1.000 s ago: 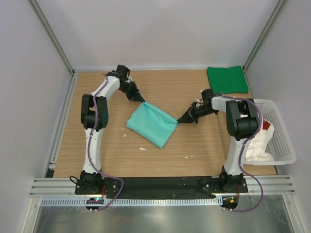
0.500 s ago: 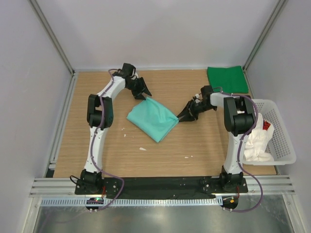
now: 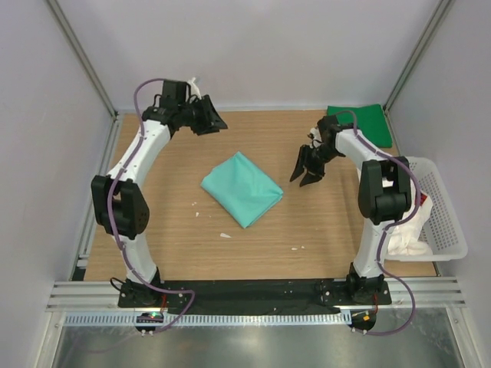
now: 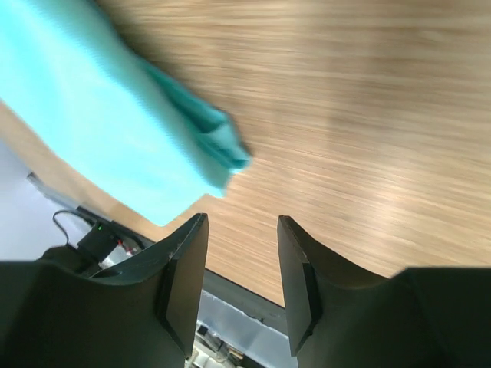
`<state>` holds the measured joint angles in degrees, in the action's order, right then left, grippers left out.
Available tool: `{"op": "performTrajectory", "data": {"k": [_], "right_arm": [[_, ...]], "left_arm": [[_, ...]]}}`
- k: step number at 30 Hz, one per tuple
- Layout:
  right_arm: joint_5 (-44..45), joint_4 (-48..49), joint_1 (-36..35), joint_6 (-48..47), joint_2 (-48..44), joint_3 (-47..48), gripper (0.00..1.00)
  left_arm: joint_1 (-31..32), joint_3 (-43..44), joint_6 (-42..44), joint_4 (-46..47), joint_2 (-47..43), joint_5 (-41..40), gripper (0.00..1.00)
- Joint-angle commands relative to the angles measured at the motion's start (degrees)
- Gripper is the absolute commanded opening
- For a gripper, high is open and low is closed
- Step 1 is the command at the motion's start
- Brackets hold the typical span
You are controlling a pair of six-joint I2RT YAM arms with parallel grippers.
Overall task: Fold and stack the t-shirts
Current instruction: Fold the tshirt
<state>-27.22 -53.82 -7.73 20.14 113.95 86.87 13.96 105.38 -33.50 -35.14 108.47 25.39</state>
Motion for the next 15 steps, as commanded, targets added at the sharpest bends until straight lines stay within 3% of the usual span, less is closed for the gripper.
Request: {"op": "performTrajectory", "data": {"k": [1, 7, 15], "right_arm": [[-8.09, 5.2, -4.13, 1.12, -1.1, 2.34, 0.47], [-9.18, 9.18, -9.15, 6.05, 1.19, 3.04, 0.32], [-7.93, 10.58, -9.41, 4.29, -3.38, -5.3, 0.31]], "left_arm": [[-0.07, -10.09, 0.63, 6.9, 2.98, 6.6, 0.39], [0.02, -13.88, 2.9, 10.61, 8.16, 5.73, 0.3], [1.42, -26.07, 2.57, 12.28, 6.6, -1.03, 0.23]]}}
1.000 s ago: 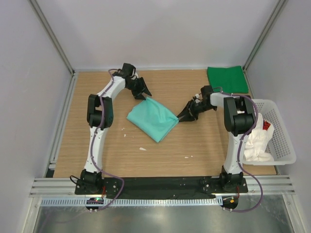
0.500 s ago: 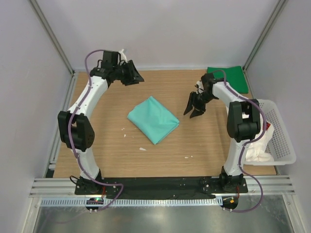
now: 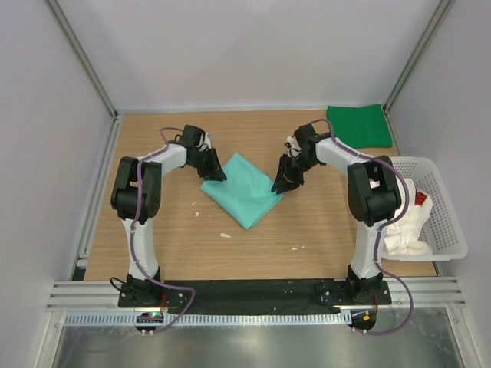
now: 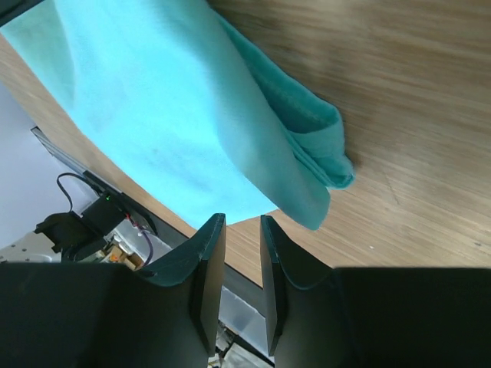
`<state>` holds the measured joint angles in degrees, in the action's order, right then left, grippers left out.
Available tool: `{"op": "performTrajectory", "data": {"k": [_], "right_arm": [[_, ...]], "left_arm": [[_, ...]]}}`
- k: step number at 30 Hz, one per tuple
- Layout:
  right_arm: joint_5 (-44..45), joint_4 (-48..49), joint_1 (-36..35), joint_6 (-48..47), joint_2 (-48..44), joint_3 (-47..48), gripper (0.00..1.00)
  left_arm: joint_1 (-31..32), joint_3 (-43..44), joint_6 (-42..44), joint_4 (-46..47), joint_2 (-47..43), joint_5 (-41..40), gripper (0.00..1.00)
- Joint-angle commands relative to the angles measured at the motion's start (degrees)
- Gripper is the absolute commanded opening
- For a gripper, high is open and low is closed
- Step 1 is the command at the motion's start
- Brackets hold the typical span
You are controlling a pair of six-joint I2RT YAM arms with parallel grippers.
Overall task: Fold and stack the t-shirts
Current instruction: Fold the tshirt
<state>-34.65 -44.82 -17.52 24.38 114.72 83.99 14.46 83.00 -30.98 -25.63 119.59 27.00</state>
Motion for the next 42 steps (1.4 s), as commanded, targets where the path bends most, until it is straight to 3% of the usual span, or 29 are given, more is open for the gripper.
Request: {"op": "performTrajectory", "data": {"k": [1, 8, 15, 19, 22, 26, 29, 38, 42], "right_arm": [[-0.59, 1.92, 0.38, 0.05, -4.85, -3.03, 0.31], [-0.15, 1.23, 0.38, -2.75, -6.61, -6.99, 0.3], [-6.21, 0.34, -1.37, -5.84, -7.67, -9.19, 0.3], [-9.28, 1.4, -6.01, -3.48, -4.51, -5.42, 0.3], [-11.48, 5.26, -9.88, 1.78, -0.65, -0.06, 0.29], [-16.05, 11.76, -12.8, 7.77, 5.15, 5.91, 0.15], [-17.81, 12.91, -14.38, 8.58, 7.71, 6.98, 0.12], [-21.51, 16.17, -15.0, 7.0, 7.28, -4.25, 0.09], [-20.54, 14.94, -14.13, 3.57, 2.73, -11.2, 0.09]], "left_arm": [[1.27, -5.38, -0.74, 2.95, -7.06, -3.09, 0.23], [10.04, -20.58, -9.35, 5.15, -21.29, -4.14, 0.24], [7.96, -19.99, -7.52, -1.52, -33.45, -7.4, 0.36], [4.27, -17.97, -6.46, 0.3, -29.87, -2.86, 0.36], [1.28, -15.86, -6.9, 3.03, -21.81, 5.14, 0.21], [0.83, -15.06, -8.3, 7.08, -17.12, 9.11, 0.13], [0.66, -15.58, -8.13, 7.87, -15.71, 8.94, 0.11], [-1.71, -21.73, -4.97, 8.75, -12.81, 7.01, 0.08], [-2.59, -24.11, -3.03, 8.66, -12.45, 6.66, 0.06]]}}
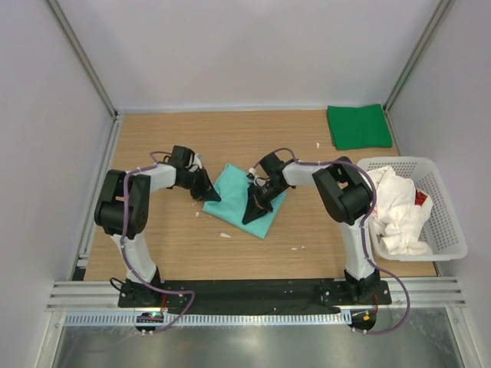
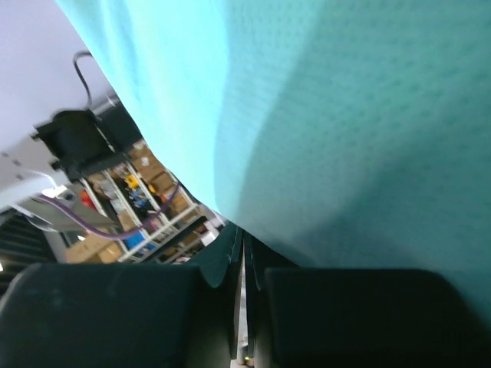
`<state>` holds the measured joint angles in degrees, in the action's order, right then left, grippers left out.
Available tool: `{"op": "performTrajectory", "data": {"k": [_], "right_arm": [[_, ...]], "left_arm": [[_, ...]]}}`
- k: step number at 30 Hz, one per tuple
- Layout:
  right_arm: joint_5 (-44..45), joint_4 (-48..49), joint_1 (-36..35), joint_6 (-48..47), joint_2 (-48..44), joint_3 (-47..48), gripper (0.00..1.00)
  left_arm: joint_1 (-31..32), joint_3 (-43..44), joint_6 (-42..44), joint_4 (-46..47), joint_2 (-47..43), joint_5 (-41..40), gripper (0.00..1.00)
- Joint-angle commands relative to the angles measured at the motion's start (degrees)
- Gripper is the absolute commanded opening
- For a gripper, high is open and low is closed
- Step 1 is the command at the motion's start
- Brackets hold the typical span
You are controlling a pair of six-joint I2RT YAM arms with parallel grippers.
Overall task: Fold and stack the t-shirts
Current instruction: Fold the tshirt
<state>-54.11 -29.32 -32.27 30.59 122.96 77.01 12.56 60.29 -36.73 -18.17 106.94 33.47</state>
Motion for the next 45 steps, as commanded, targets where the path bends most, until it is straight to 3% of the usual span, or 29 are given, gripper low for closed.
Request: {"op": "performTrajectory", "data": {"k": [1, 4, 7, 11, 16, 18, 21, 30, 34, 37, 39, 45], "right_arm": [[-0.91, -1.61, 0.89, -3.68, -6.49, -5.63, 0.09], [1.19, -4.07, 1.86, -6.49, -10.96, -9.33, 0.09], [2.6, -7.24, 1.95, -7.13, -14.49, -8.72, 0.1], [0.76, -1.65, 0.9, -1.17, -14.68, -8.28, 0.11], [-0.65, 2.68, -2.53, 2.45, -9.49, -4.68, 0.12], [-1.35, 6.63, -2.62, 5.25, -8.44, -5.55, 0.12], [-2.32, 8.14, -2.45, 4.66, -7.73, -7.48, 0.12], [1.02, 2.35, 5.46, -6.23, -12.47, -21.64, 0.12], [2.52, -5.2, 9.24, -11.16, -15.46, -20.85, 0.12], [3.48, -8.02, 10.3, -11.52, -18.01, -17.7, 0.12], [2.52, -6.64, 10.21, -8.29, -19.15, -15.67, 0.12], [0.32, 2.42, 10.39, -1.67, -14.86, -11.02, 0.13]], "left_arm": [[-0.69, -2.01, 3.06, 1.12, -0.23, -0.16, 0.07], [-0.69, -2.19, 3.16, -0.54, -3.39, 0.01, 0.06], [-0.52, -2.81, 1.32, -1.42, -9.78, -0.16, 0.13], [0.36, -2.38, -2.55, -1.78, -15.35, 0.36, 0.27], [4.31, -2.72, -6.32, 1.99, -14.57, 3.43, 0.25], [5.28, -5.26, -10.27, 11.34, -12.73, 6.41, 0.19], [6.95, -10.71, -14.51, 17.98, -10.53, 6.61, 0.13], [7.92, -19.68, -12.58, 18.62, -10.34, 1.51, 0.06], [10.64, -20.13, -14.59, 18.35, -14.38, 1.94, 0.12], [10.82, -18.12, -15.22, 14.58, -19.65, 0.99, 0.23], [10.47, -15.92, -13.9, 11.42, -21.42, -0.24, 0.3], [5.12, -10.72, -11.0, 14.19, -13.97, 3.08, 0.29]]}}
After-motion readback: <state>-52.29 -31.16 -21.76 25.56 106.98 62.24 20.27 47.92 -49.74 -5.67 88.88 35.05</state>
